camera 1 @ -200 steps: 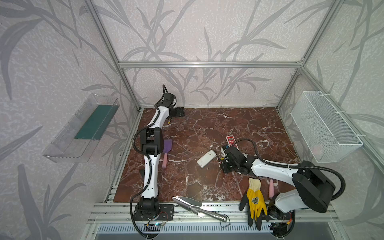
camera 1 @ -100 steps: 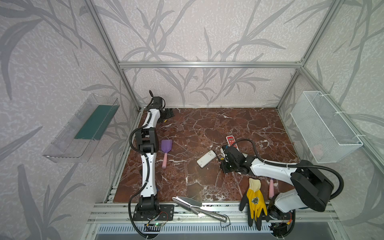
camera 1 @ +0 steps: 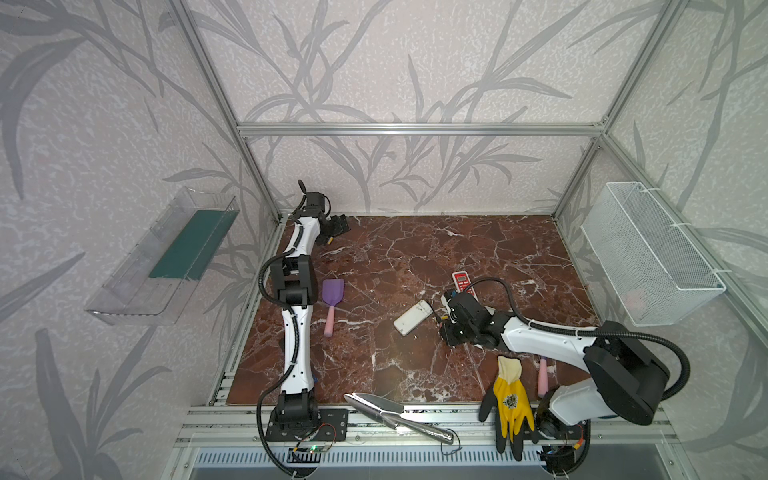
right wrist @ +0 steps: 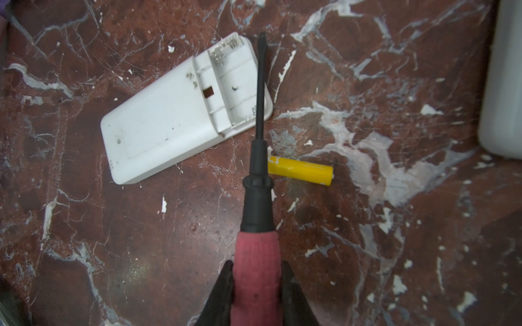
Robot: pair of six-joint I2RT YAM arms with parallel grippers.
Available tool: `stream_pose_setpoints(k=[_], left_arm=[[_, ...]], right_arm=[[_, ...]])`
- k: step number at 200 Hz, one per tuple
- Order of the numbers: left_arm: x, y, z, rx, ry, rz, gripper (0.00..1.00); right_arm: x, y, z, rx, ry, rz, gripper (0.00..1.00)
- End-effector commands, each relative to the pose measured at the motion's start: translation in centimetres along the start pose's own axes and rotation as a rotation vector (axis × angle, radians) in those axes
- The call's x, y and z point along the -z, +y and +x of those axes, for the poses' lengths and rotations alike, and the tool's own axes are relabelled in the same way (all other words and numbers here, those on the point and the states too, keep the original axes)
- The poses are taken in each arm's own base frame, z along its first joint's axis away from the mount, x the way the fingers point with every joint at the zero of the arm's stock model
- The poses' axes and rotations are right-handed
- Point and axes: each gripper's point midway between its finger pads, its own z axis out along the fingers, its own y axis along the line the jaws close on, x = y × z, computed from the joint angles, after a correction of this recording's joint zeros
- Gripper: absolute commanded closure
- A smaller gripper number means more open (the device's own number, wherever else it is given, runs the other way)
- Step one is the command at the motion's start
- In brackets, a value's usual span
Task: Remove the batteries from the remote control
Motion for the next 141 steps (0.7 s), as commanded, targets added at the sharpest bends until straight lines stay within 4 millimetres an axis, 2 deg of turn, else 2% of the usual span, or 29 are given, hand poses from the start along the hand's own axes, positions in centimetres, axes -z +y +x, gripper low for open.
stream_pose_setpoints(k=[1,89,113,141], left_arm=[[-0.7,0.6,0.9,0.01,0.035,-0.009,0.01],[0.0,2.9,2.4,-0.032,0.088,-0.155,0.16],[0.1,3.0,2.8,-0.048,0.1,-0.182,0.23],[0.3,2.6,3.1,-0.078,0.106,-0.193,0.23]], right_arm=[[0.7,0.5,-0.4,-0.003,-0.014,-0.01,0.99],[0.9,0.9,-0.9,0.001,-0.023,-0.026,0.99],[1.0,1.1,-1.0,0.003,-0.027,-0.033,0.99],[1.1,1.2,-1.1,0.004,-0.03,-0.037,0.99]])
